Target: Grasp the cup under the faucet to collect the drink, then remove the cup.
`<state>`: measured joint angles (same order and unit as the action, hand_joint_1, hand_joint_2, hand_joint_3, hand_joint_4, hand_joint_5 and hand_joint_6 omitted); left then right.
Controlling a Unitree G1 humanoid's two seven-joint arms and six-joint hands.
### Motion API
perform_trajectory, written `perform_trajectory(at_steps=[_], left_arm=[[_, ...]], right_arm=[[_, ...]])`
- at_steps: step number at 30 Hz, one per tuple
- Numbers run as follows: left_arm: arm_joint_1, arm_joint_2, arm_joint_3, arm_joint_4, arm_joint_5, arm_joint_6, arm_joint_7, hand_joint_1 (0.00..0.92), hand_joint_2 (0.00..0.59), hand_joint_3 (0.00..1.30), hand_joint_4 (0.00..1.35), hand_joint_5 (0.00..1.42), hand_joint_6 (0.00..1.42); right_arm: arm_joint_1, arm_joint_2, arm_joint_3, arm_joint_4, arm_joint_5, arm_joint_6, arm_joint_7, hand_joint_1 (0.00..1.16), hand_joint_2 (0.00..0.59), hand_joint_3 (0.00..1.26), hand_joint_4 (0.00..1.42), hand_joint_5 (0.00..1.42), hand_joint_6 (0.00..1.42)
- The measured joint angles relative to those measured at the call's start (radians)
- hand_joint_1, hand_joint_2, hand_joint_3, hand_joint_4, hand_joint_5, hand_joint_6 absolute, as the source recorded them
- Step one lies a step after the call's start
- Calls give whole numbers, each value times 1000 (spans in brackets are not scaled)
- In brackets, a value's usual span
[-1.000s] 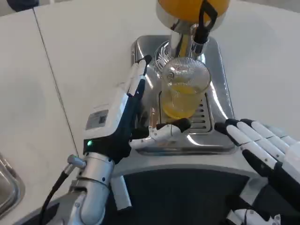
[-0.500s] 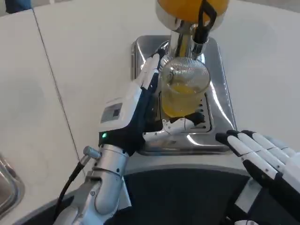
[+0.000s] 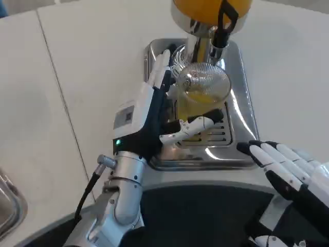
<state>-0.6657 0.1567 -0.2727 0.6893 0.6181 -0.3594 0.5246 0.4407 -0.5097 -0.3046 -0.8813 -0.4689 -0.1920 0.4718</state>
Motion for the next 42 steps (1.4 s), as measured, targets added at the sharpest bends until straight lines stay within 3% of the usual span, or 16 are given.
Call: perform_trajectory(at_steps=[14, 17, 19, 22, 28, 32, 34, 36, 42], left_arm=[[-22, -17, -26, 55, 14, 4, 28, 372, 42, 0, 22, 320, 376], [-27, -24, -29, 59, 21, 20, 45, 396, 42, 12, 49, 369, 448], [-36, -30, -33, 64, 24, 37, 63, 416, 48, 45, 95, 440, 586], [-45, -41, -41, 69, 25, 54, 94, 465, 51, 161, 236, 611, 857], [-53, -97, -65, 85, 29, 100, 188, 491, 46, 405, 530, 886, 1187], [-54, -126, -75, 90, 30, 120, 222, 496, 34, 715, 862, 1130, 1393], [-55, -146, -87, 92, 41, 134, 246, 524, 37, 932, 1123, 1338, 1423], [-55, -157, -89, 92, 45, 140, 259, 565, 54, 1057, 1222, 1417, 1424], [-55, -180, -80, 91, 29, 147, 264, 616, 28, 1135, 1237, 1424, 1424]], right_arm=[[-16, 0, 4, -19, 20, 55, 14, 273, 429, 0, 0, 1, 40], [-19, 0, 6, -19, 23, 68, 15, 274, 429, 0, 0, 2, 43], [-23, 0, 8, -20, 24, 77, 15, 275, 429, 0, 0, 2, 44], [-26, 0, 9, -22, 25, 88, 19, 275, 429, 0, 0, 2, 45], [-23, 0, 0, -31, 30, 107, 28, 276, 429, 0, 0, 9, 47], [-18, 0, -12, -32, 38, 113, 29, 277, 429, 0, 0, 12, 47], [-16, 0, -25, -32, 40, 124, 29, 277, 429, 0, 0, 14, 47], [-16, 0, -28, -32, 41, 134, 30, 277, 429, 0, 0, 22, 55], [-28, 0, -26, -32, 39, 153, 31, 282, 426, 0, 0, 25, 60]])
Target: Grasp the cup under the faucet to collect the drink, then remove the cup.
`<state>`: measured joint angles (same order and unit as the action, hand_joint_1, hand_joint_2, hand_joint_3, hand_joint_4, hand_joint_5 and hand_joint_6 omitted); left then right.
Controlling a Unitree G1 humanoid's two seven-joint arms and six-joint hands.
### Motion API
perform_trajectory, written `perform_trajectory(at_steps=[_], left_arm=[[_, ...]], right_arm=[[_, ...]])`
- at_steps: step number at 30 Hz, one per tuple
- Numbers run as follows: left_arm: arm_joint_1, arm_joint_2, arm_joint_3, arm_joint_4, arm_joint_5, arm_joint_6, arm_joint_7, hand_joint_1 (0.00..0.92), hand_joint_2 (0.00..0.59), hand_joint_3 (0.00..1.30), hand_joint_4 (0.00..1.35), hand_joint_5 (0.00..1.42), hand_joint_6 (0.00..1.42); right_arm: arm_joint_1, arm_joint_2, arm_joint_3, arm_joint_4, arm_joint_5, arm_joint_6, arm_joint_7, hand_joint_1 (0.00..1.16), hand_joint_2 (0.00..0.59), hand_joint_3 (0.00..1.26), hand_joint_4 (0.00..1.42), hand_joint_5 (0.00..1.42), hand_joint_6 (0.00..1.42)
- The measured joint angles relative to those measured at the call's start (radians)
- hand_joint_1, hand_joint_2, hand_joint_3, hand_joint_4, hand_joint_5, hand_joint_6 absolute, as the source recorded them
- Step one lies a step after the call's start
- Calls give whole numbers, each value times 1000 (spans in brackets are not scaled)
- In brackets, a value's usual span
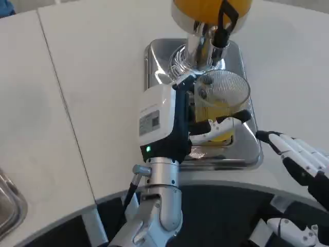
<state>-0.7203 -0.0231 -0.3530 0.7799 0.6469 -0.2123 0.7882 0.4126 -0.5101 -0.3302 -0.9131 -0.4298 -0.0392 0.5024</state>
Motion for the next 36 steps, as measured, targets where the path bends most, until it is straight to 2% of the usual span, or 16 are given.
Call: perform_trajectory(at_steps=[3, 5, 14, 20, 27, 36], left_arm=[[3, 0, 17, -7, -13, 0, 0, 634, 11, 1145, 1186, 1424, 1424], [5, 4, 25, -20, -14, 0, 0, 659, 0, 1149, 1086, 1424, 1424], [24, 33, 37, -97, -13, 0, -7, 742, 0, 1148, 1026, 1424, 1424], [64, 100, 37, -157, -4, 0, -15, 771, 0, 1149, 1008, 1424, 1424], [132, 211, 38, -222, 33, -2, -24, 789, 0, 1149, 1008, 1416, 1424], [214, 307, 67, -318, 37, -21, -44, 799, 0, 1147, 1008, 1417, 1424]], right_arm=[[-4, 0, 3, 0, -2, 8, 1, 286, 424, 0, 0, 25, 61], [-11, -1, 8, 0, -2, 9, 1, 288, 423, 0, 0, 25, 61], [-36, -2, 43, 0, -8, 25, 3, 295, 421, 1, 0, 25, 64], [-42, -2, 62, 2, -14, 28, 4, 303, 434, 4, 0, 36, 65], [-47, -2, 88, 4, -18, 28, 3, 308, 436, 4, 0, 36, 69], [-75, -2, 116, 14, -37, 28, 3, 312, 436, 4, 0, 38, 77]])
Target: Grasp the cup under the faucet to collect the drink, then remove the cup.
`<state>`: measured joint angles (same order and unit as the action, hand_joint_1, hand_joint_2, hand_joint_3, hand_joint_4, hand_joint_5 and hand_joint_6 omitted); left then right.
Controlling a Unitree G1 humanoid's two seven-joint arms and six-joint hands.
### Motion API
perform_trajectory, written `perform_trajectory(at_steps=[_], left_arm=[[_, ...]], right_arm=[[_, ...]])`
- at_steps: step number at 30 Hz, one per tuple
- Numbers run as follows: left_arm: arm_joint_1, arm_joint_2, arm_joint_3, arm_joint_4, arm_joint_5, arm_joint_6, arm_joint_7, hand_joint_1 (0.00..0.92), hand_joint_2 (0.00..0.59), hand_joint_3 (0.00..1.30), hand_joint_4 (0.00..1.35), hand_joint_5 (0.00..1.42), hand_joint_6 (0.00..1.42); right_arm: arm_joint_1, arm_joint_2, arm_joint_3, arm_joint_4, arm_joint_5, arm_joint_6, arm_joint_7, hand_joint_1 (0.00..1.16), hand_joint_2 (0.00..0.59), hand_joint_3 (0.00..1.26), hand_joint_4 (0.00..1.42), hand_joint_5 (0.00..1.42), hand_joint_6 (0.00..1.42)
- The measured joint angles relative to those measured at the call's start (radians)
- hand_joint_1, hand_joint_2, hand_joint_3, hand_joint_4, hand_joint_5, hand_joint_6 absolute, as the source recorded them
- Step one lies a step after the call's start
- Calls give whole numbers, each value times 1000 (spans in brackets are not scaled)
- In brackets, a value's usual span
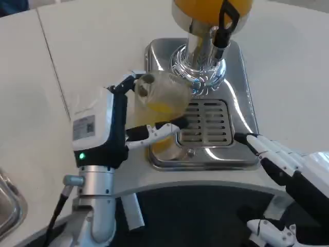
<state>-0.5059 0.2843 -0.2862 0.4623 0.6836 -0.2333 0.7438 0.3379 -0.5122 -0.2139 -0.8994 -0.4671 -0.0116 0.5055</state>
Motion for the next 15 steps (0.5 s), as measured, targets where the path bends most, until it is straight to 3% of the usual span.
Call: perform_trajectory(at_steps=[11, 15], left_arm=[[142, 100, 94, -195, -42, -49, -114, 808, 0, 1139, 1008, 1417, 1424], [197, 114, 132, -271, -52, -54, -152, 809, 0, 1137, 1008, 1416, 1424]], right_arm=[[16, 2, 6, 3, -10, -14, -6, 315, 436, 4, 0, 8, 80], [16, 2, 14, 1, -21, -28, -9, 317, 440, 4, 0, 0, 71]])
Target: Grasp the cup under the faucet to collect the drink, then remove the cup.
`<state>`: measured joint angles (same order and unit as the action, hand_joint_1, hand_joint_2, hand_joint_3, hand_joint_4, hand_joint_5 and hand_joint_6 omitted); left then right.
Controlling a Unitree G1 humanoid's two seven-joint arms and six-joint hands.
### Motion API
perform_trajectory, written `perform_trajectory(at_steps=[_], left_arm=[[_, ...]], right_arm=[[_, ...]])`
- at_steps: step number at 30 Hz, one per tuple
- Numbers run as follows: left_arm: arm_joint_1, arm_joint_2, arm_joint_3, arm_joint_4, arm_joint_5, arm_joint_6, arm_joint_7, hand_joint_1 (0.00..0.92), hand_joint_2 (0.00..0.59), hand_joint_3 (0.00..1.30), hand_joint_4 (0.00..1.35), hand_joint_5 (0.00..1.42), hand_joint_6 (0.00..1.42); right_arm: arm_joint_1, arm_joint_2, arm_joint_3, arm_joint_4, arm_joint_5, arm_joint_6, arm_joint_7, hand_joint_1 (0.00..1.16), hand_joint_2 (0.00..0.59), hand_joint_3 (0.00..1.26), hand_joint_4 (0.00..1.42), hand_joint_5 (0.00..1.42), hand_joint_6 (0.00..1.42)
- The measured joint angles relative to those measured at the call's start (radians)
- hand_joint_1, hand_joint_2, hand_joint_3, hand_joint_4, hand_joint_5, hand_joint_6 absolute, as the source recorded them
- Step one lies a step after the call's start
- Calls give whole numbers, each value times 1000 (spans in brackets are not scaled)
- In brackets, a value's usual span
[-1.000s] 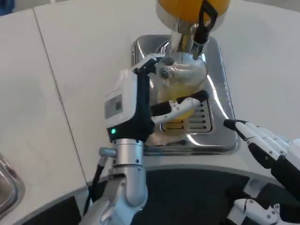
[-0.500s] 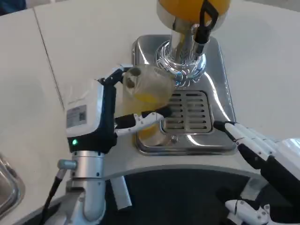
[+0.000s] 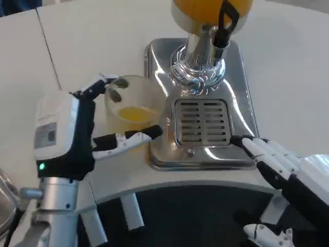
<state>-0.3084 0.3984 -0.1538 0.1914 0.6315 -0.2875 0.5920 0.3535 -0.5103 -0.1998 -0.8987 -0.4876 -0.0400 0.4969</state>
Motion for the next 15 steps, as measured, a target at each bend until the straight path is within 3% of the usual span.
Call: perform_trajectory(at_steps=[10, 15], left_arm=[[128, 17, 91, -185, -80, -40, -151, 810, 0, 1146, 1008, 1416, 1424], [203, 22, 134, -299, -118, -86, -222, 810, 0, 1146, 1008, 1416, 1424]], right_arm=[[14, 11, 14, -5, -56, -54, -32, 324, 446, 4, 0, 0, 50], [57, 11, -18, -5, -71, -118, -45, 326, 446, 3, 0, 0, 49]])
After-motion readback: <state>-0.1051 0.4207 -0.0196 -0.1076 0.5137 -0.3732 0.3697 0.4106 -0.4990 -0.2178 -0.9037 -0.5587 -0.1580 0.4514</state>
